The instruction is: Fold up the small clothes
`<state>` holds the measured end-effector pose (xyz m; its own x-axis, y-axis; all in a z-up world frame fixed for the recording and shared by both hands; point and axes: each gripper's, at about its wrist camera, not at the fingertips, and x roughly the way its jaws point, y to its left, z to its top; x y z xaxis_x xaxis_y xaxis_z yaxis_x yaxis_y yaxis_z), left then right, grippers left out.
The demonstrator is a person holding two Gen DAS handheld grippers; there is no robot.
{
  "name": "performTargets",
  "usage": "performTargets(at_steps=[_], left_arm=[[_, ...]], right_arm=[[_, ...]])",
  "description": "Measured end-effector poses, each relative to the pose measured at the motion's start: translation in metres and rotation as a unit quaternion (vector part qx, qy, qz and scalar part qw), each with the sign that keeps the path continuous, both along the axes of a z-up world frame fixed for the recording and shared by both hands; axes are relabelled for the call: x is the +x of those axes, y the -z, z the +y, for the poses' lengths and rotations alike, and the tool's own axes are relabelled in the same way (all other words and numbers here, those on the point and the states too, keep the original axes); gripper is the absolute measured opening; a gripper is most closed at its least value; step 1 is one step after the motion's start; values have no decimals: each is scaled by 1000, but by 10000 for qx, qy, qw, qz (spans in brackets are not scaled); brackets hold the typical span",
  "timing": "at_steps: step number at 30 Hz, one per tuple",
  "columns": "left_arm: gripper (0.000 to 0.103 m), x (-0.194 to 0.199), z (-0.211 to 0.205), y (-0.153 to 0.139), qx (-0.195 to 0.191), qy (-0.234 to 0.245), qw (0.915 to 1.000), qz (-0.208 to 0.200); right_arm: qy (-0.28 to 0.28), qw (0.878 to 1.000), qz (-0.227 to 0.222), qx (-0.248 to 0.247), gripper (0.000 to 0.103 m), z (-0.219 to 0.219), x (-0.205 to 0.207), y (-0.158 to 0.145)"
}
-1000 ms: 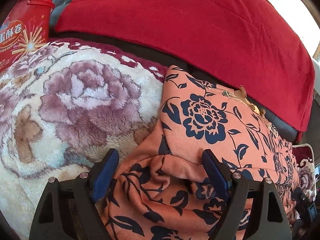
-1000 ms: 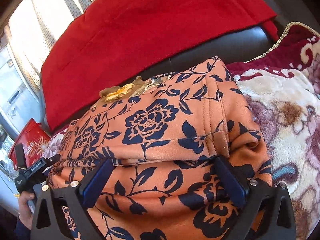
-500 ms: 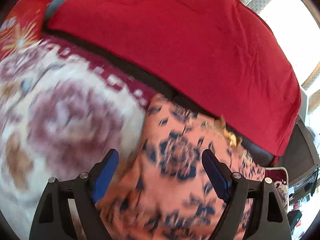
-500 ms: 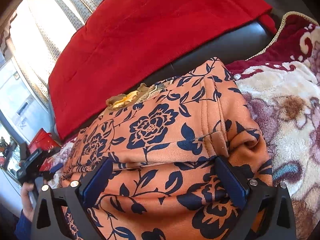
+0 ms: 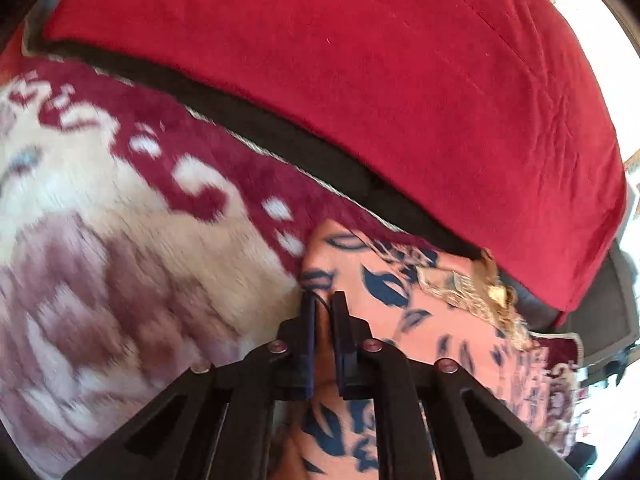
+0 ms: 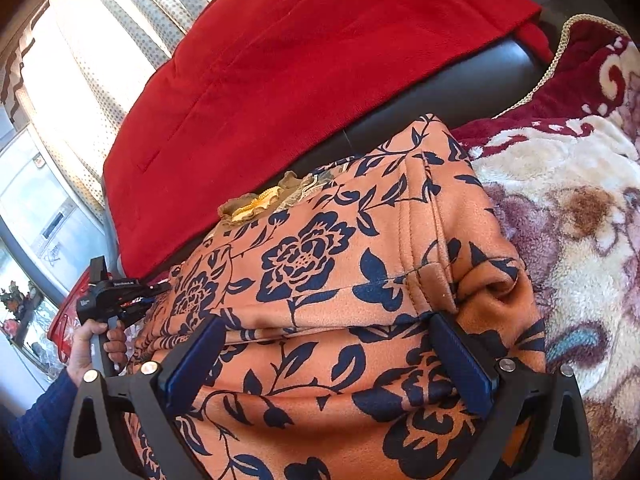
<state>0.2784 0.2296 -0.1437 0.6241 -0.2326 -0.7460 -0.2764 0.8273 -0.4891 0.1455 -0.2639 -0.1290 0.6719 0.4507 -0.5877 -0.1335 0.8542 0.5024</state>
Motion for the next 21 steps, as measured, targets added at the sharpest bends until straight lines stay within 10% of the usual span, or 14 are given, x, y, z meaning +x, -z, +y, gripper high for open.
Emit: performTargets(at_steps=[9,13,15,16,21], left_arm=[[2,2,-2,-22,166,223,9991,-309],[59,18,-20,-26,339,261,9983,-395],[44,32,-19,-10,316,206,9993,24],[11,39,-15,-3,262,168,9992,250],[9,38,7,-3,186,-669,9970,335]], right_arm=[[12,10000,-14,25,103,0,-1,-1],[9,10000,-10,16,103,0,0,-1],[6,10000,-10,13,103,0,0,0],[2,10000,-11,16,103,0,0,0],[8,10000,-10,48,103,-1,0,1]])
